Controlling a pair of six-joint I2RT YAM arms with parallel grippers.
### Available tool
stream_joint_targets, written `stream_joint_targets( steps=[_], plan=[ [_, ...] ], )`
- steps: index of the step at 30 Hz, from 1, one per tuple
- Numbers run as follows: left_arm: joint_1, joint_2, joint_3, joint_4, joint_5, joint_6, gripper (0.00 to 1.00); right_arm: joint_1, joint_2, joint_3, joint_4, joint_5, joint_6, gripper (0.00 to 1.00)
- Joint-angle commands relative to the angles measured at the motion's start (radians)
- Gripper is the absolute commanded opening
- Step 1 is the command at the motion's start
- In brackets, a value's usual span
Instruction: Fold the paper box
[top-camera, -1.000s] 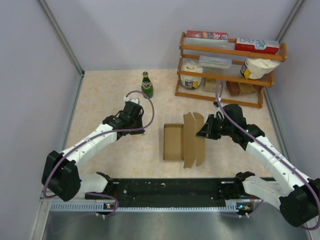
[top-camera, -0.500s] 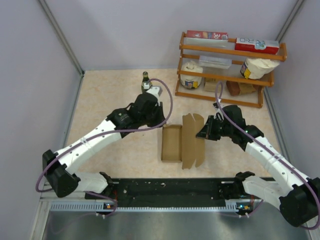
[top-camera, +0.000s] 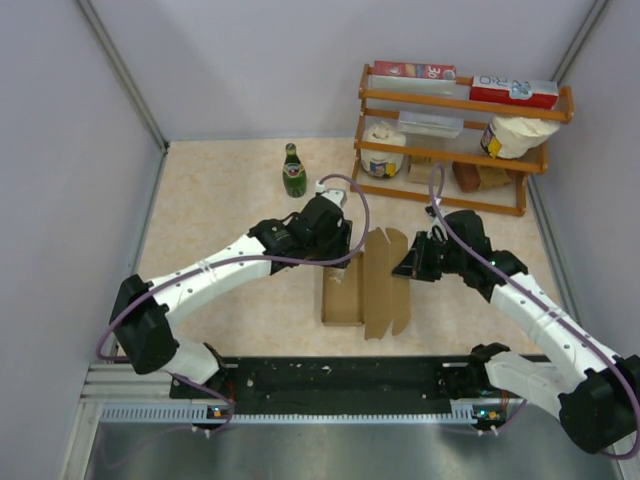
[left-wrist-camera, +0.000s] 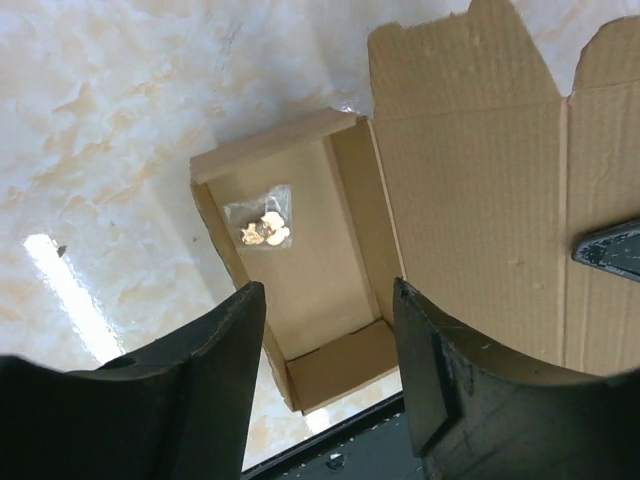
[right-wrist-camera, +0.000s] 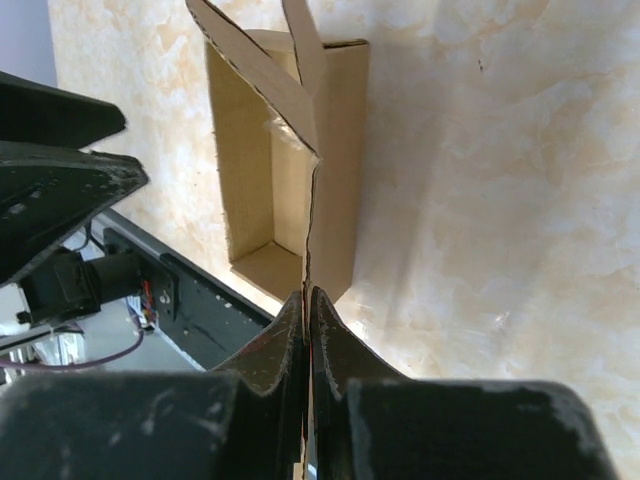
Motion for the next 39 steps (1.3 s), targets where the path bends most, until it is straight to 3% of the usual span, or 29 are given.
stream_joint_targets(
  steps=[1,9,16,23,32,37,39],
  plan=[
    [0.007,-0.093,0.006,0.01,-0.086,0.021,0.59,0.005,0.026,0.064,-0.046,0.0,-0.096,0.0],
    [0.142,-0.337,-0.129,0.114,-0.052,0.102,0.62,0.005,0.196,0.289,-0.313,-0.031,-0.341,0.0],
    [0.27,-0.469,-0.241,0.157,0.05,0.177,0.64,0.008,0.389,0.576,-0.483,0.052,-0.525,0.0],
    [0.291,-0.499,-0.273,0.166,0.089,0.213,0.65,0.134,0.603,0.803,-0.623,0.292,-0.741,0.0],
    [0.313,-0.575,-0.391,0.238,0.142,0.205,0.6,0.28,0.715,0.849,-0.618,0.48,-0.832,0.0],
    [0.314,-0.646,-0.517,0.373,0.224,0.203,0.54,0.341,0.687,0.788,-0.56,0.527,-0.846,0.0],
    [0.314,-0.676,-0.565,0.447,0.252,0.208,0.59,0.37,0.64,0.747,-0.528,0.561,-0.863,0.0]
  ],
)
